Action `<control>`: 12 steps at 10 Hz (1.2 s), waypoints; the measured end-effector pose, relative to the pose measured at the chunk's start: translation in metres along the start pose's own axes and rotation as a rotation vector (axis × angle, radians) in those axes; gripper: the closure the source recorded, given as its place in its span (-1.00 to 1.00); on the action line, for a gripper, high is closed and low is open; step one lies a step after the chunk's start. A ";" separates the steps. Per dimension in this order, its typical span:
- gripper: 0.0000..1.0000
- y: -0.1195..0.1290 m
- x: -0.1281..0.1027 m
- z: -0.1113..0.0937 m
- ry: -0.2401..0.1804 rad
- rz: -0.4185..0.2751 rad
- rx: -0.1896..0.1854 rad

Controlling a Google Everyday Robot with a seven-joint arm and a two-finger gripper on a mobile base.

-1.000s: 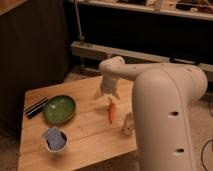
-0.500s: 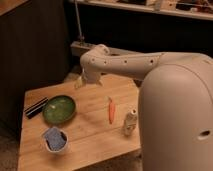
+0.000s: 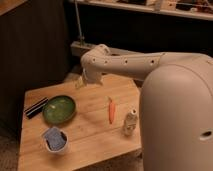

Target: Push the eraser across the table

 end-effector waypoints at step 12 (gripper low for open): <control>-0.45 -0.183 0.093 0.032 0.107 -0.446 0.109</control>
